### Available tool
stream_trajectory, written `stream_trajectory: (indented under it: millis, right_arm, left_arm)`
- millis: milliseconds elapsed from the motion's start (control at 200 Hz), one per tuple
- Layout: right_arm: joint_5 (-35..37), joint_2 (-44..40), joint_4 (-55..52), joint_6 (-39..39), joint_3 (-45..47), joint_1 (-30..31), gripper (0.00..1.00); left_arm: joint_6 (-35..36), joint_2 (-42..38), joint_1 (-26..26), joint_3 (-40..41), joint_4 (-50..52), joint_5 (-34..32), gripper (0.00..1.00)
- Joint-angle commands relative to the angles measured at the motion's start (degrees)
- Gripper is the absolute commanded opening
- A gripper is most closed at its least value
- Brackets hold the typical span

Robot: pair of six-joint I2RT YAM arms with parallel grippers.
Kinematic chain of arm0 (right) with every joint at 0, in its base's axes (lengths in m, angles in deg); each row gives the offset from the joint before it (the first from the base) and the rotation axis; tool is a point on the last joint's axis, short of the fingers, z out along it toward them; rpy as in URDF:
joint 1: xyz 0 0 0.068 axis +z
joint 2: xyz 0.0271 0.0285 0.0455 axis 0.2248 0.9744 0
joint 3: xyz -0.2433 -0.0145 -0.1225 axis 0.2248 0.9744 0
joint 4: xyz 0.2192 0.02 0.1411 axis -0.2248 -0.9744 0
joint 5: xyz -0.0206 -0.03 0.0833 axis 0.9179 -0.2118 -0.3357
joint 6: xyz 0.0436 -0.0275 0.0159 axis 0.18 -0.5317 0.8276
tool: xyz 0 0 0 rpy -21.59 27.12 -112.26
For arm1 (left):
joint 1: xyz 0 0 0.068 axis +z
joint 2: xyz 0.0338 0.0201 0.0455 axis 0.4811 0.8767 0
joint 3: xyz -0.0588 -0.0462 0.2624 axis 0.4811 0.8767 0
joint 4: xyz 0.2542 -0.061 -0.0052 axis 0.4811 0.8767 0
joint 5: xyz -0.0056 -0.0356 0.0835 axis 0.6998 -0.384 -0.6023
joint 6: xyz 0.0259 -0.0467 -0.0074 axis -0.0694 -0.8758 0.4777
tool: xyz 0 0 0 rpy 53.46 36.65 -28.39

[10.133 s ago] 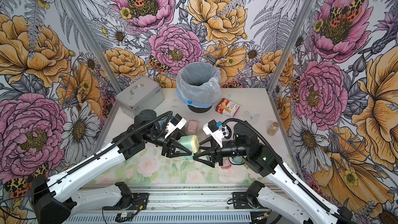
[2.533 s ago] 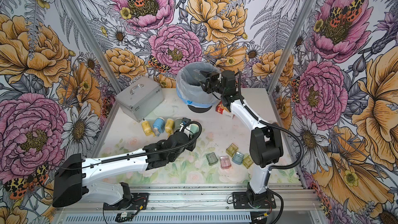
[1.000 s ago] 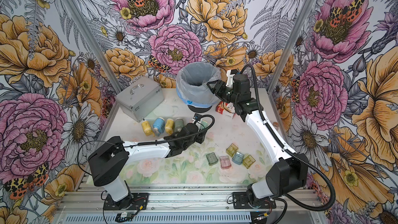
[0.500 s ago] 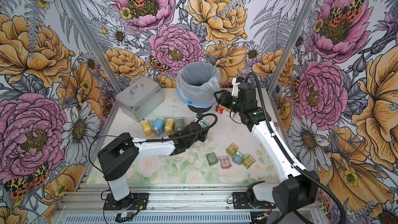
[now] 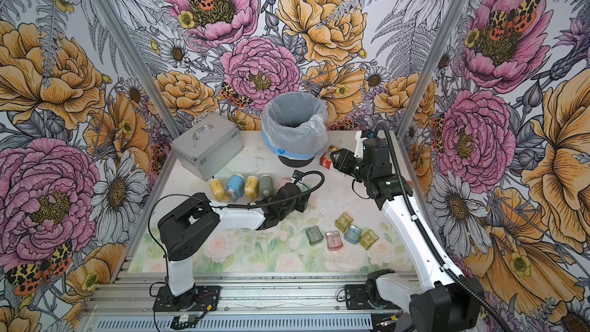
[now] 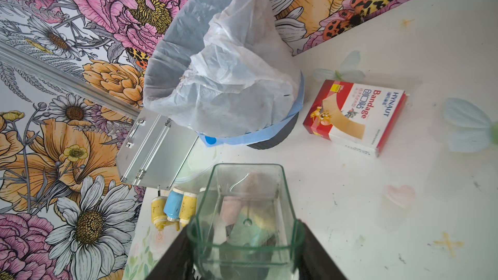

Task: Take out the pencil sharpener tray and clean the shavings
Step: Place the pencil sharpener at the center of the board.

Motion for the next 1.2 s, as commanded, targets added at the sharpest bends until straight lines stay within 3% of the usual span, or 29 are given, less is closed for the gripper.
stream_trajectory:
  millis: [0,395,866,1196]
  right_arm:
    - [1.25,-2.14,-0.88,-1.38,1.48,-0.88,0.35]
    - [0.81,-6.03,-3.64,-1.86,5.34,-4.75,0.36]
    - [0.98,-9.61,-6.53,-2.82,10.13,-8.23,0.36]
    - [5.34,-13.5,-9.03,-3.32,15.78,-8.87,0.36]
  left_arm:
    - [-0.8,1.64,0.46,-2.1,-3.12,1.15,0.37]
    - [-0.33,5.1,0.27,-3.59,-4.39,1.16,0.67]
    - [2.61,5.67,-0.43,-4.56,-5.1,1.12,0.71]
    - [4.79,3.18,-0.54,-4.53,-5.0,0.78,0.71]
